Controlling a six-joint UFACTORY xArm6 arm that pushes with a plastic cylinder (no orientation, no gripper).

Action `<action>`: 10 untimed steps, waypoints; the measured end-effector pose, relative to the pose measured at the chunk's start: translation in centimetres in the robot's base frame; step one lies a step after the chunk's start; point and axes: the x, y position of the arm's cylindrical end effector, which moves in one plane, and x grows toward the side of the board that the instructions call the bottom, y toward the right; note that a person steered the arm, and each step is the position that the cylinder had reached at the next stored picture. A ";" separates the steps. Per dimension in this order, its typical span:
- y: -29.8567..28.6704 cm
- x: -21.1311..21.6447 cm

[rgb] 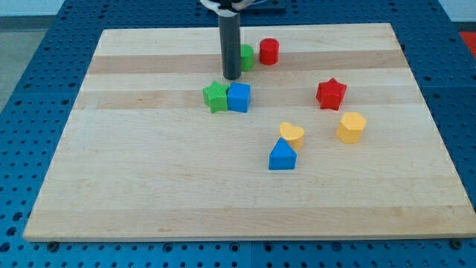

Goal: Push the blue cube towards the down of the board

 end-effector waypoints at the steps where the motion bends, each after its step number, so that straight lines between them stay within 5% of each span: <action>1: -0.6 0.1; 5: 2.9 1.4; 8: 2.9 12.0; 10: 3.2 12.4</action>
